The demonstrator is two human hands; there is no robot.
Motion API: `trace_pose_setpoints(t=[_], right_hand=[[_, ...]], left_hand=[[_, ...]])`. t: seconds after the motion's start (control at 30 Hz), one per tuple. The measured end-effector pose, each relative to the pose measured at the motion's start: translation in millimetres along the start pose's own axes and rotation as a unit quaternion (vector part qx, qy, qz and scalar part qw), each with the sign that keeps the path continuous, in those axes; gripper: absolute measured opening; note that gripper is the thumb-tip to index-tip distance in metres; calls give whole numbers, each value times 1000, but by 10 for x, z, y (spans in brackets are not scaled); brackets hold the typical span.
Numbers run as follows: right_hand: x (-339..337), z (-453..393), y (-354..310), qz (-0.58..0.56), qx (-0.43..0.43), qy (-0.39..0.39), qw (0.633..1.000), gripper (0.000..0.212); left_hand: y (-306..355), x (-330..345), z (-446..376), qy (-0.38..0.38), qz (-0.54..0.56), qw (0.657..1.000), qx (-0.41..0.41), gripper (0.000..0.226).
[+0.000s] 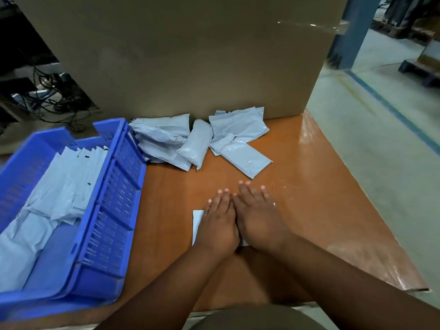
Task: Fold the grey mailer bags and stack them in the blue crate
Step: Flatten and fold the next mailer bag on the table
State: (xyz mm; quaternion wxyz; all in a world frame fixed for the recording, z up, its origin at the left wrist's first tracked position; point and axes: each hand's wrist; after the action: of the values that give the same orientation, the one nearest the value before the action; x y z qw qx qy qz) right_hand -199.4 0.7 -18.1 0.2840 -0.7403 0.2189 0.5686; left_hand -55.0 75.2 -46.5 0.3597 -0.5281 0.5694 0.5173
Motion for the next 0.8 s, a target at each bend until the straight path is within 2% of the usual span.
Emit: trace_pose_setpoints(t=[0.07, 0.2, 0.27, 0.6, 0.73, 0.8], right_hand=[[222, 14, -48, 9, -1, -48, 999, 74], [426, 146, 66, 36, 1, -45, 998, 65], [398, 178, 151, 56, 6, -56, 997, 68], [258, 361, 695, 62, 120, -83, 987, 81], [85, 462, 841, 76, 157, -39, 984, 79], [-2, 372, 679, 76, 116, 14, 990, 73]], left_hand=[[-92, 161, 43, -43, -13, 999, 6, 70], [-239, 214, 159, -34, -49, 998, 23, 67], [-331, 159, 200, -40, -63, 997, 20, 69], [-981, -7, 503, -38, -80, 993, -84, 71], [-892, -156, 506, 33, -79, 993, -75, 69], [-662, -229, 426, 67, -16, 998, -8, 65]])
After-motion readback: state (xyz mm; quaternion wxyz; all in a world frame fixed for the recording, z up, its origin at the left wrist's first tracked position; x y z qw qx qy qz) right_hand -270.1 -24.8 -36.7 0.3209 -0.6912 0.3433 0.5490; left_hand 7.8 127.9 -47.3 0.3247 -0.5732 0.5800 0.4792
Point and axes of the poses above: each hand's wrist, its own z-axis away from the middle knuckle, its own x-axis out of the palm, y = z × x, and after that the axes turned 10 degrees about y, right-handed
